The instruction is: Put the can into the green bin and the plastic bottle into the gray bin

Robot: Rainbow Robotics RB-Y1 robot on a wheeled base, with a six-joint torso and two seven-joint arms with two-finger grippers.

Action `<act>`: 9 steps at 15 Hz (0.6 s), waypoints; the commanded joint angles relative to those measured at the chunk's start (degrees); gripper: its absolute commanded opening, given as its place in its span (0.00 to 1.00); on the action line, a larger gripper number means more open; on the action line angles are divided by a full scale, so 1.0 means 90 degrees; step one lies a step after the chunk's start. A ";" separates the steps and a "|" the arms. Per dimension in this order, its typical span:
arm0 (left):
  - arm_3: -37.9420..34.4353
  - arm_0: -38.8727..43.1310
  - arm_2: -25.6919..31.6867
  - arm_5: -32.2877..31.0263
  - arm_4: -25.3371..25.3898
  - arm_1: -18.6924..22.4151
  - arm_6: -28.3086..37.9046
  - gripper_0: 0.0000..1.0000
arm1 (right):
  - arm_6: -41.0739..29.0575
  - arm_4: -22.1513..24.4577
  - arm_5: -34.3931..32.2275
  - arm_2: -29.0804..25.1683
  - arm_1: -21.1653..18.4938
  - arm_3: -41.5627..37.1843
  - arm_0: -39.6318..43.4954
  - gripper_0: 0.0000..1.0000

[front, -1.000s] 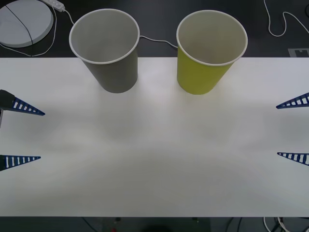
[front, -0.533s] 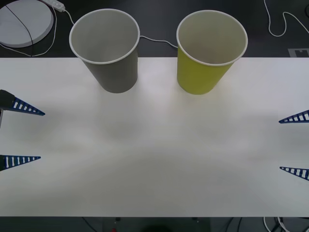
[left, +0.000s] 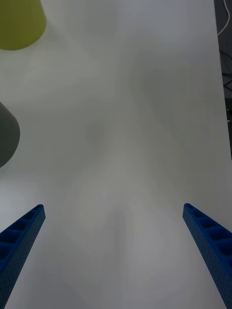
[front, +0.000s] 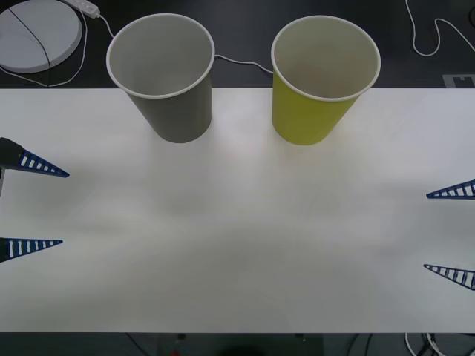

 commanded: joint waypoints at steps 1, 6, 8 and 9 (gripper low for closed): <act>0.0000 0.0000 0.0000 0.0000 0.0000 0.0000 0.0000 1.00 | 0.0045 -0.0019 0.0010 0.0041 0.0024 0.0001 -0.0077 1.00; 0.0000 0.0000 0.0000 0.0000 0.0000 0.0000 0.0000 1.00 | 0.0133 -0.0048 0.0019 0.0139 0.0014 0.0001 -0.0253 1.00; 0.0000 0.0000 0.0000 0.0000 0.0000 0.0000 0.0000 1.00 | 0.0133 -0.0048 0.0019 0.0139 0.0014 0.0001 -0.0253 1.00; 0.0000 0.0000 0.0000 0.0000 0.0000 0.0000 0.0000 1.00 | 0.0133 -0.0048 0.0019 0.0139 0.0014 0.0001 -0.0253 1.00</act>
